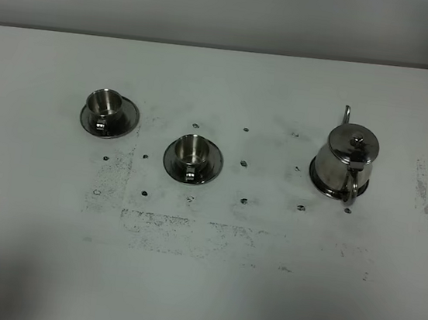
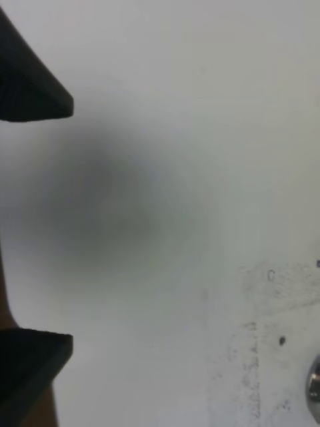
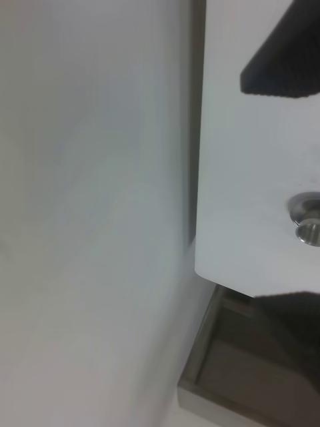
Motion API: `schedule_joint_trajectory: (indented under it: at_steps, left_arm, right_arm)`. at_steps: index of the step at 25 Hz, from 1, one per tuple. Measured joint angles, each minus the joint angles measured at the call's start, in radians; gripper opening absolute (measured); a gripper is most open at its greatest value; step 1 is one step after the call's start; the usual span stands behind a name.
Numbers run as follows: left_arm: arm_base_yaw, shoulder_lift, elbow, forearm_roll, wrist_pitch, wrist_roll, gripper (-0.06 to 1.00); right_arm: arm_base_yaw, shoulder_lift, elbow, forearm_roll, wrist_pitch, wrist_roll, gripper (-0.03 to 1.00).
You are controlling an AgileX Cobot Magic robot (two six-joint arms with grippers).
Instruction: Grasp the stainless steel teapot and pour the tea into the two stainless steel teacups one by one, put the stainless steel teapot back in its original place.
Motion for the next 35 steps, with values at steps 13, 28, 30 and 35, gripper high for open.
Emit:
schedule_joint_trajectory:
  at_steps: [13,28,30,35]
  left_arm:
    - [0.0,-0.175,0.001,0.0,-0.012,0.0,0.69]
    - [0.0,-0.199,0.001,0.001,-0.012,0.0,0.69]
    - [0.0,-0.199,0.001,0.001,-0.012,0.0,0.69]
    - [0.0,-0.199,0.001,-0.005,-0.012,-0.009,0.69]
  right_arm:
    - [0.0,0.0,-0.001,-0.001,0.0,0.0,0.59]
    - [0.0,0.0,-0.001,-0.001,0.0,-0.003,0.59]
    - [0.0,0.0,-0.001,-0.001,0.0,-0.006,0.59]
    - [0.0,0.0,-0.001,-0.001,0.0,-0.015,0.59]
